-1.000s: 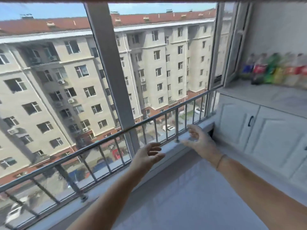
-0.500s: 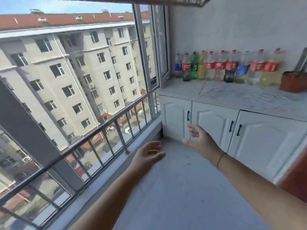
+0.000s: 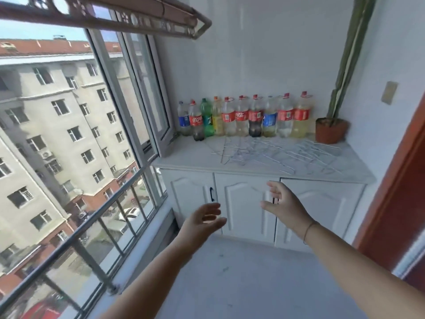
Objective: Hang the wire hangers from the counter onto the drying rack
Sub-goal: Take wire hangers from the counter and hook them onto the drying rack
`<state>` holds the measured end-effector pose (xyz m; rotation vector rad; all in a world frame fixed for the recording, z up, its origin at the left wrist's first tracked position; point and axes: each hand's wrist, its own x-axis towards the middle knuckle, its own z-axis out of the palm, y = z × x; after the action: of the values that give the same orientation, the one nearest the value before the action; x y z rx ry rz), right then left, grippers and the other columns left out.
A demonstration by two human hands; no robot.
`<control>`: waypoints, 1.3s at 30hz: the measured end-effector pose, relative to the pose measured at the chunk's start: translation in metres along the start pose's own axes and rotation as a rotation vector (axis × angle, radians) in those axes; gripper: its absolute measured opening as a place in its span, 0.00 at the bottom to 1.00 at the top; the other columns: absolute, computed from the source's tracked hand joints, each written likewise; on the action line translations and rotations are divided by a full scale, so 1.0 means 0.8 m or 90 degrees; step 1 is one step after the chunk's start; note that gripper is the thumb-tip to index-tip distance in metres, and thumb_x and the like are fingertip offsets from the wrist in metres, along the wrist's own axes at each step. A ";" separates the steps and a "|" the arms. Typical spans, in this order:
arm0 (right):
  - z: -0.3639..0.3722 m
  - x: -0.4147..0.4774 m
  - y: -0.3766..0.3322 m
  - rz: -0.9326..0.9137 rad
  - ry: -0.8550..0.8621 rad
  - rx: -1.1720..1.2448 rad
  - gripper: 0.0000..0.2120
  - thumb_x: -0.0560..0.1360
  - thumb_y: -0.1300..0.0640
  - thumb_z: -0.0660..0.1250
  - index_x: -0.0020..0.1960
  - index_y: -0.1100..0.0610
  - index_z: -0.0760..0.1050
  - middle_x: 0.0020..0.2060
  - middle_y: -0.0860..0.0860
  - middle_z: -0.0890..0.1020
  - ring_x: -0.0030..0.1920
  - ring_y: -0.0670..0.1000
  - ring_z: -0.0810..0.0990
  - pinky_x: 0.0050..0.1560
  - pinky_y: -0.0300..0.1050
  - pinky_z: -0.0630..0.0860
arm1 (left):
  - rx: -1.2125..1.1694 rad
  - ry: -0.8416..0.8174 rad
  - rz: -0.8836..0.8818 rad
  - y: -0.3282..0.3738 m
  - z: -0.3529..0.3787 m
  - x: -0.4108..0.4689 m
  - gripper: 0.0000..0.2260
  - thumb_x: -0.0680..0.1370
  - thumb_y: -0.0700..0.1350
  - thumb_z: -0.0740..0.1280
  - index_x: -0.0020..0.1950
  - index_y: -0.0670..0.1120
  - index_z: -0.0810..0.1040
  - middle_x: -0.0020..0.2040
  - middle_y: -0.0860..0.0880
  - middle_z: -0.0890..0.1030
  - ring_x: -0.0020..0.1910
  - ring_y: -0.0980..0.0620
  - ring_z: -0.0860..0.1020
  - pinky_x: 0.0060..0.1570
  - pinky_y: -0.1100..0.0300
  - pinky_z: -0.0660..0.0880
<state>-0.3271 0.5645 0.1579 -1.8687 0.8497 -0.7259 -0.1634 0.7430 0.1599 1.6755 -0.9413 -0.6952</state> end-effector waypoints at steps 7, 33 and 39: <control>-0.033 0.106 0.053 0.065 0.073 0.005 0.26 0.70 0.61 0.71 0.66 0.55 0.68 0.61 0.52 0.73 0.59 0.47 0.71 0.56 0.39 0.65 | -0.008 -0.073 0.001 -0.005 0.038 0.151 0.16 0.70 0.47 0.74 0.57 0.53 0.76 0.54 0.51 0.81 0.56 0.53 0.78 0.54 0.62 0.75; -0.131 0.615 0.289 0.175 -0.046 -0.091 0.18 0.71 0.59 0.68 0.61 0.59 0.72 0.52 0.50 0.75 0.52 0.48 0.74 0.55 0.42 0.70 | 0.001 -0.041 -0.137 -0.064 0.219 0.655 0.15 0.73 0.44 0.71 0.59 0.50 0.76 0.51 0.52 0.80 0.52 0.56 0.78 0.46 0.70 0.72; -0.101 0.693 0.341 0.243 -0.089 -0.121 0.10 0.71 0.60 0.68 0.52 0.60 0.77 0.46 0.54 0.80 0.45 0.54 0.78 0.50 0.44 0.74 | -0.023 -0.056 -0.191 -0.098 0.239 0.735 0.15 0.73 0.44 0.71 0.59 0.48 0.76 0.52 0.51 0.80 0.51 0.58 0.78 0.45 0.70 0.72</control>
<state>-0.1326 -0.0098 0.0133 -1.8213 1.1730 -0.2839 0.0072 0.1569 0.0326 1.7846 -0.7396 -0.9861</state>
